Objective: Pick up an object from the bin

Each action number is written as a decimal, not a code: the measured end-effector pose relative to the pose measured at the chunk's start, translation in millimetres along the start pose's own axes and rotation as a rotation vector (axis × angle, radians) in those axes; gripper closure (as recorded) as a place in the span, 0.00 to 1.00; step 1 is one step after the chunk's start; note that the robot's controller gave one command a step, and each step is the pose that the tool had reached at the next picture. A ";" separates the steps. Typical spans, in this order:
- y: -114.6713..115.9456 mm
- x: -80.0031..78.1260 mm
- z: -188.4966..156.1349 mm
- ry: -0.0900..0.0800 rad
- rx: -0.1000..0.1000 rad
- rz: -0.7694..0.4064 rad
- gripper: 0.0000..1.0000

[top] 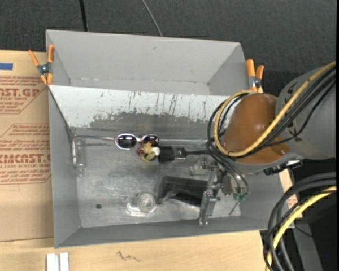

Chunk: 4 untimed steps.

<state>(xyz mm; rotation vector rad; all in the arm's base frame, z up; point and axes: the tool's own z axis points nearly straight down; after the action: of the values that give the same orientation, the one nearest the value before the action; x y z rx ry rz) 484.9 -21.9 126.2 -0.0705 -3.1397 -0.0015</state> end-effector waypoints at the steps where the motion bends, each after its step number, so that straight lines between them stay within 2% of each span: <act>1: 15.4 -1.4 49.6 -0.022 -0.001 0.193 0.00; 2: 0.7 0.3 54.8 -0.018 -0.001 0.102 1.00; 4: 0.8 1.4 51.4 -0.014 0.000 0.102 1.00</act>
Offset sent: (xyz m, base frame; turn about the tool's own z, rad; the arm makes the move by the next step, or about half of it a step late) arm -0.0048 -0.0001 -0.0562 0.1011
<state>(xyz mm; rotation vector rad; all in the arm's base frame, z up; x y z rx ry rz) 483.5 -21.0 74.9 -0.2314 -3.1461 -0.0017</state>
